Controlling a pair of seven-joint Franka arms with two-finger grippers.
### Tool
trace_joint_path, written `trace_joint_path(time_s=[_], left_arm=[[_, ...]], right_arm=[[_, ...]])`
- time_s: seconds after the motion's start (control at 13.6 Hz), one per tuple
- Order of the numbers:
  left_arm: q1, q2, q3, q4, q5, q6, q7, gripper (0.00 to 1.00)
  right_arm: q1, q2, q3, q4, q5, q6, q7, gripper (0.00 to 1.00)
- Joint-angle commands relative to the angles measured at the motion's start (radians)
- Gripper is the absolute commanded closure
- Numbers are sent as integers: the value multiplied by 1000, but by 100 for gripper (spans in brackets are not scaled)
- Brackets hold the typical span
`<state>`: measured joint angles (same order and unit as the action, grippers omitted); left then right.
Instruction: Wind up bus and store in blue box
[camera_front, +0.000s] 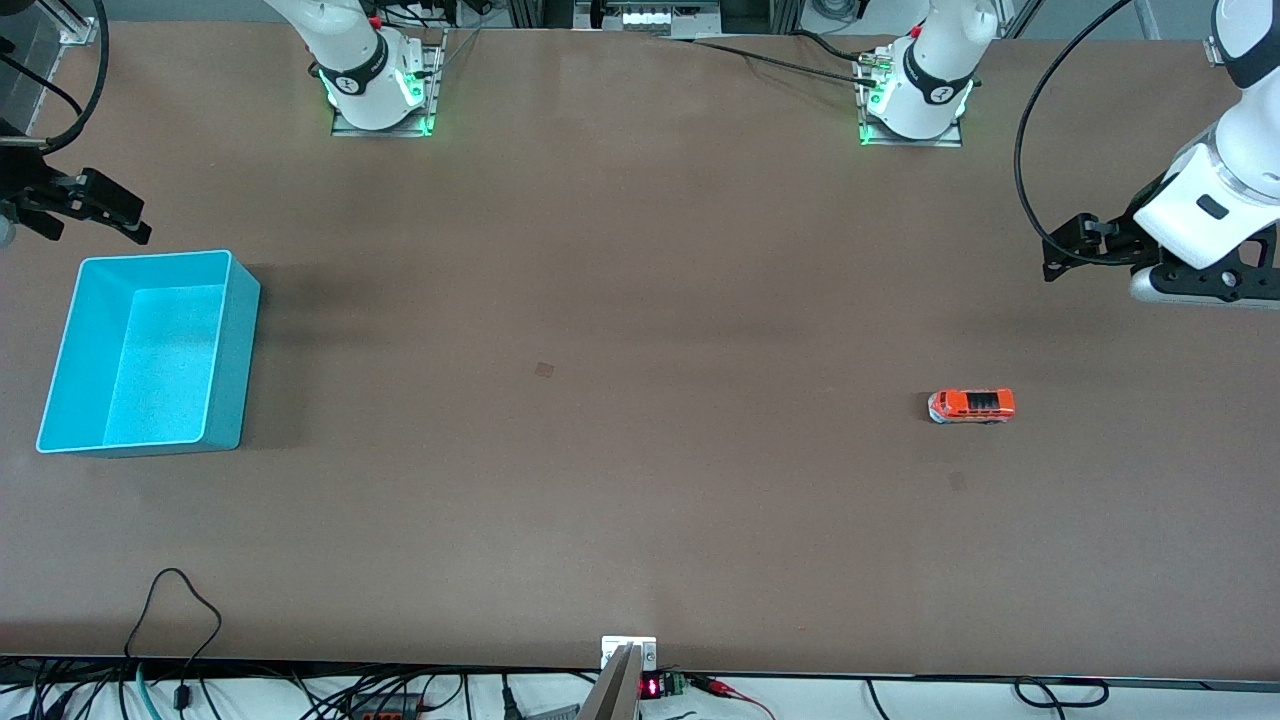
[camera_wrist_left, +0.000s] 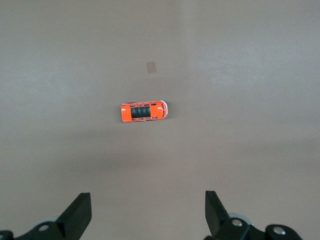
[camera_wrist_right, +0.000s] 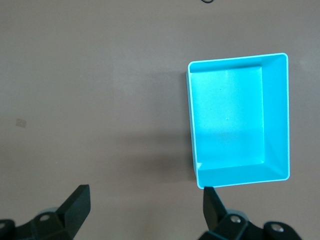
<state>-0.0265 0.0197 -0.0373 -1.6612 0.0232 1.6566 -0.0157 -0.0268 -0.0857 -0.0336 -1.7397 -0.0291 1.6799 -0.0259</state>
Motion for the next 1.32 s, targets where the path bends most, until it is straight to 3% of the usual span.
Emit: trace_joint_path(time_s=[0.0, 0.51, 0.95, 1.25], left_arm=[[14, -20, -10, -17, -2, 11, 26, 0], [17, -10, -10, -9, -3, -41, 22, 0], [4, 5, -12, 4, 0, -175, 51, 0], [13, 26, -10, -5, -2, -176, 391, 0]], right_arm=[[1, -8, 1, 5, 5, -14, 3, 0], [1, -6, 1, 6, 3, -14, 3, 0], [1, -5, 1, 5, 5, -13, 4, 0], [1, -3, 1, 5, 5, -13, 4, 0]])
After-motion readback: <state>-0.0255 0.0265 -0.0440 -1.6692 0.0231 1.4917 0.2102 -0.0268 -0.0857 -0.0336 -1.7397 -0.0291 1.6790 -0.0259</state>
